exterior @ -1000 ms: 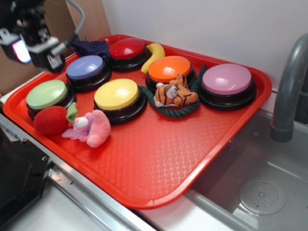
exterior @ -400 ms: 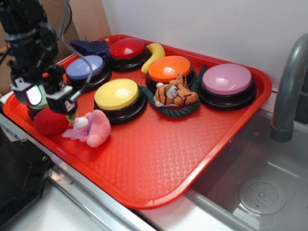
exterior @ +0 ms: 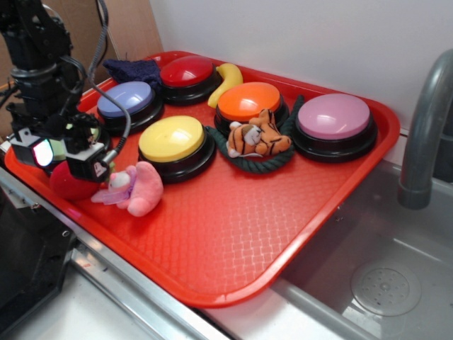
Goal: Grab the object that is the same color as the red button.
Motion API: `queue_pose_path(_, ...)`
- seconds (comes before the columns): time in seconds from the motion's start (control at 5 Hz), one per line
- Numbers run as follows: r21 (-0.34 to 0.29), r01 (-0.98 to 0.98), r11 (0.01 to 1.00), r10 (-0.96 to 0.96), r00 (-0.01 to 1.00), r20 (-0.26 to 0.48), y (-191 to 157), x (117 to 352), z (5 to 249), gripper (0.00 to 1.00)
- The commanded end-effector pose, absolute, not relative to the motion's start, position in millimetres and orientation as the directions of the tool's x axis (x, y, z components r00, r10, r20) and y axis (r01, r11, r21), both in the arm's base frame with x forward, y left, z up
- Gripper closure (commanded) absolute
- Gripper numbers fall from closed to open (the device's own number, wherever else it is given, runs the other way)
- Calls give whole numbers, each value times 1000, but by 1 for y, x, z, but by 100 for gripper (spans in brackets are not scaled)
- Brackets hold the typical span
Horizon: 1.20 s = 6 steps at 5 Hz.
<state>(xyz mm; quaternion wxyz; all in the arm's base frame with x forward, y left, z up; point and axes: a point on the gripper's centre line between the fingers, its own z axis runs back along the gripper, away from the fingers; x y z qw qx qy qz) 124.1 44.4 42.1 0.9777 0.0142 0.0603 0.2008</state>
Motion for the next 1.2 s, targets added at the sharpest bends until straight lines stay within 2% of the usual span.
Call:
queue_pose_path(0.0, 38, -420, 907, 421, 899, -119, 46, 124, 27, 0)
queue_pose_path(0.2, 42, -428, 903, 429, 892, -141, 46, 125, 19, 0)
queue_pose_path(0.4, 69, -434, 898, 439, 887, -145, 45, 124, 17, 90)
queue_pose_path(0.6, 78, -449, 890, 455, 883, -117, 41, 125, 26, 100)
queue_pose_path(0.8, 72, -417, 906, 422, 904, -64, 36, 133, 49, 100)
queue_pose_path(1.0, 85, -340, 936, 342, 940, 2, 23, 148, 84, 100)
